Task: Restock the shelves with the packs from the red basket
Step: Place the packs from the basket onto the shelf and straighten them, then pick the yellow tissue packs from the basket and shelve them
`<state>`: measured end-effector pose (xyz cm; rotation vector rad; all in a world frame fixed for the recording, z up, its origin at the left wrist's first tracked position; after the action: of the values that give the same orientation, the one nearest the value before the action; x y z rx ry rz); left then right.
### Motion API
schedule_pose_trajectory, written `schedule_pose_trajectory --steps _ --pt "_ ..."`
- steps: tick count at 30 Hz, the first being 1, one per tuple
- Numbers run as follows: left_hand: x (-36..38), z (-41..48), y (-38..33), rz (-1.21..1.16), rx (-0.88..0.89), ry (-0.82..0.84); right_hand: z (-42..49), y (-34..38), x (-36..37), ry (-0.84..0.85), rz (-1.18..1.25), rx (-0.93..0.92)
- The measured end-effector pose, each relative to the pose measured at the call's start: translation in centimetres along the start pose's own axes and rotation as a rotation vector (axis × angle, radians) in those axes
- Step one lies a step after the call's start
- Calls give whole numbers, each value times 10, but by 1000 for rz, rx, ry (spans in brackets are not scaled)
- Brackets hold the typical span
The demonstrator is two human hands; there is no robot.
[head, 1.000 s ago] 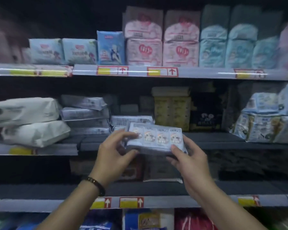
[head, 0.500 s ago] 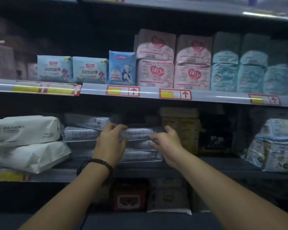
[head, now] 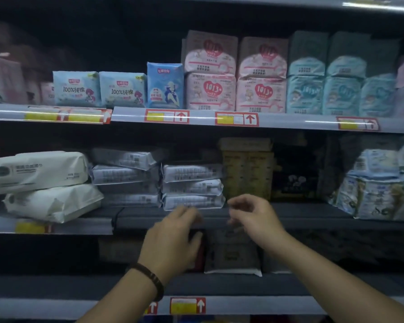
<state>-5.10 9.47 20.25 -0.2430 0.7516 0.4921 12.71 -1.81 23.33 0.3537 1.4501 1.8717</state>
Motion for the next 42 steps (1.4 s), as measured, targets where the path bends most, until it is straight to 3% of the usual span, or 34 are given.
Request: schedule_pose_trajectory --steps 3,7,10,13,20,23,28,31,34,39,42 --pt "26 -49 -34 -94 1 363 -41 -41 -14 168 -126 33" --pt "78 -125 -73 -255 -27 663 -109 -114 -27 397 -234 127" --pt "121 -205 -92 -358 -122 828 -183 -200 -36 369 -258 298" --pt "159 -265 -102 -274 -37 1014 -266 -286 -42 225 -290 515" --pt "201 -315 -111 -102 22 1352 -301 -334 -29 282 -417 730" --pt "210 -328 -119 -183 48 1425 -310 -351 -26 336 -475 863" --pt "215 -337 -126 -277 119 1595 -320 -363 -3 340 -438 931" --pt "212 -347 -127 -300 205 1716 -331 -372 8 235 -320 971" --pt "212 -359 -132 -262 283 1677 -329 -374 10 154 -230 1057" --pt "209 -370 -133 -292 246 1575 -316 -369 18 243 -215 1182" --pt "203 -369 -132 -374 271 1517 -315 -373 26 202 -164 1188"
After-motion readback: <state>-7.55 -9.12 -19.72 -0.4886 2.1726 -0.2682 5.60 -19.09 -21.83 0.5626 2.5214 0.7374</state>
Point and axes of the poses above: each hand's wrist, its own z-axis towards the middle knuckle, its own x-axis out of the palm, y = z × x, the point moved 2 cm from there along z, towards the middle knuckle, and after that the axes turned 8 degrees about z, right-handed, at the moved point
